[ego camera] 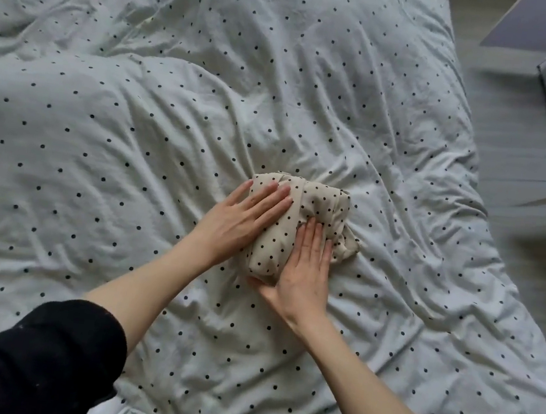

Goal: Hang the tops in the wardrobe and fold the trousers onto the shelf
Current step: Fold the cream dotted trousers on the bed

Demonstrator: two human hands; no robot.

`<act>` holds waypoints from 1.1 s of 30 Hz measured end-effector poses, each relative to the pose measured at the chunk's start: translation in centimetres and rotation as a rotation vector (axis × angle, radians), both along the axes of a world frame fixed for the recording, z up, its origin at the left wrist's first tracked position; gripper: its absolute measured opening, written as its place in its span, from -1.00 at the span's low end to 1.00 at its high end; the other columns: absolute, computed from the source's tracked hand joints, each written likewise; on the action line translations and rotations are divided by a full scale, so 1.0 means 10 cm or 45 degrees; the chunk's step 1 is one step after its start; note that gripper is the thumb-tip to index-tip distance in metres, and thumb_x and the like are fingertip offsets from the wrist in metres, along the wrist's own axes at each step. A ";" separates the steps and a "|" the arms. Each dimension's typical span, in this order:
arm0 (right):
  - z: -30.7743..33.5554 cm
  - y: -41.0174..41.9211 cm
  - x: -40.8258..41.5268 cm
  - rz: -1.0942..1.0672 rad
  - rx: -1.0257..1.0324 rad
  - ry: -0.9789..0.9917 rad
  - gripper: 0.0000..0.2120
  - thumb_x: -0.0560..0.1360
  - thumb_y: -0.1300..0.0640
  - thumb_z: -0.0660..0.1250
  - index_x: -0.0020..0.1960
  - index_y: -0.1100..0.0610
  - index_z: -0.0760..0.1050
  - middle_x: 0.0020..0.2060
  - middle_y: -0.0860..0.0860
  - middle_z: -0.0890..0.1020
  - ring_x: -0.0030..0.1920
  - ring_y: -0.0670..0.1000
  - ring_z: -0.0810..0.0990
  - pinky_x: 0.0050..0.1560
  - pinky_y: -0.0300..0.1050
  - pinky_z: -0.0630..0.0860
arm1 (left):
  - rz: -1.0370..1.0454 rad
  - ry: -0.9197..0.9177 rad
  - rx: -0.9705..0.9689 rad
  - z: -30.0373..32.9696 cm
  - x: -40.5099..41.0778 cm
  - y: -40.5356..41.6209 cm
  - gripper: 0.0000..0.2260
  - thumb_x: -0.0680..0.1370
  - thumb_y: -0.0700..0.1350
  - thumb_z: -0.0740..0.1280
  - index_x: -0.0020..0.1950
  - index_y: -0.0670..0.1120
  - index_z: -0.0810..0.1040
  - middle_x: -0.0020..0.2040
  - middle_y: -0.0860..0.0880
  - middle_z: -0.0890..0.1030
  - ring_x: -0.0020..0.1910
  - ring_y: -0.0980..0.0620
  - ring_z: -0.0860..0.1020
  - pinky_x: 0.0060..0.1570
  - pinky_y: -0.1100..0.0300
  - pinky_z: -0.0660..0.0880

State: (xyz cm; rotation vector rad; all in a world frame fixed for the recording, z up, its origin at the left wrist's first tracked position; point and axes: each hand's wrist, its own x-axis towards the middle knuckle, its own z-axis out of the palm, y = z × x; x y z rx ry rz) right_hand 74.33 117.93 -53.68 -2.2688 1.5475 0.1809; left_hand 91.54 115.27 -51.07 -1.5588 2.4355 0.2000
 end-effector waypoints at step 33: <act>1.52 0.12 -1.57 -0.111 -0.813 -0.242 -0.63 0.48 0.37 0.11 0.22 0.35 0.52 0.22 0.24 0.54 0.25 0.22 0.51 0.16 0.19 0.51 | -0.552 0.783 -0.584 1.09 -1.44 -0.20 -0.85 0.60 -0.14 0.11 0.13 -0.16 0.35 0.33 -0.26 0.46 0.34 -0.28 0.38 0.25 -0.29 0.35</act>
